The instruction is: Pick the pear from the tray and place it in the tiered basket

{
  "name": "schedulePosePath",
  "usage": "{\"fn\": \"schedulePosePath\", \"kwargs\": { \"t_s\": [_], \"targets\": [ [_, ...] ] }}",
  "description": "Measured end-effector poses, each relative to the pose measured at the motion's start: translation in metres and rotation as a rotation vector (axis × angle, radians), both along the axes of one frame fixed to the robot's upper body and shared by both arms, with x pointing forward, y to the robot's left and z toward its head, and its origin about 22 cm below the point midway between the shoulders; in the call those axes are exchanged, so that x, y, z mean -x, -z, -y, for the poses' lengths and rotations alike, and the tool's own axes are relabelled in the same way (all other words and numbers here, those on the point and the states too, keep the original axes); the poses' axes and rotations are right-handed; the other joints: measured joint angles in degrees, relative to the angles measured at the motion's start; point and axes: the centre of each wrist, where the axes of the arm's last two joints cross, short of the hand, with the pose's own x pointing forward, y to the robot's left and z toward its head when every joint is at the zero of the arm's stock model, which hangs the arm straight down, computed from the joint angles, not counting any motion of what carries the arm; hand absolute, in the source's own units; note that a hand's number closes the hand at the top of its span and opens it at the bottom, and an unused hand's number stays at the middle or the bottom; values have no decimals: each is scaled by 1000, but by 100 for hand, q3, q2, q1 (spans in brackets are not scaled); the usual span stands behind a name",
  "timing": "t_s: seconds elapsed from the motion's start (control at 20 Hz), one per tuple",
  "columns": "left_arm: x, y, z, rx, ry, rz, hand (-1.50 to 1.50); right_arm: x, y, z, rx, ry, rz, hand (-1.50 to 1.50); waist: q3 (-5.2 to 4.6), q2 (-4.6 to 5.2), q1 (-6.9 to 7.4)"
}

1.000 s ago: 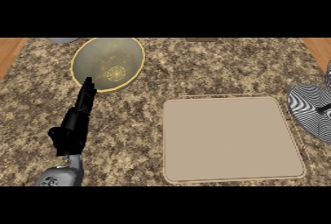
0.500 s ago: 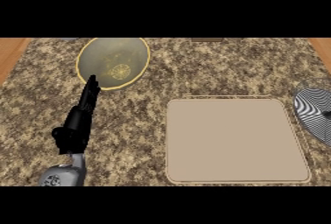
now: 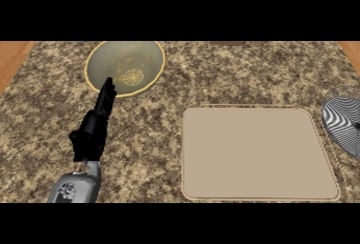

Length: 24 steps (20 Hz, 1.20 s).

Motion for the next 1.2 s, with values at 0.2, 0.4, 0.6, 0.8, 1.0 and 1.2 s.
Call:
{"fn": "schedulePosePath", "kwargs": {
  "t_s": [0.2,0.4,0.6,0.8,1.0,1.2],
  "targets": [
    [1,3,-4,4,-8,-1,0,-17,8,13,35,13,-2,150,1,-4,-10],
    [7,7,-5,4,-2,0,0,-33,19,37,-2,41,-15,-150,1,-4,1],
    [4,7,-6,2,-12,-5,0,-41,40,51,-167,79,-1,-150,4,-9,-29],
    [8,8,-2,6,-3,-3,0,-46,55,65,-302,61,34,-150,4,-14,-42],
    [6,7,-2,12,-17,-6,0,-41,50,78,-430,67,148,-150,5,-23,-68],
    [6,4,-3,10,-18,-3,0,-26,39,104,-519,147,274,-150,3,-26,-82]
  ]
}}
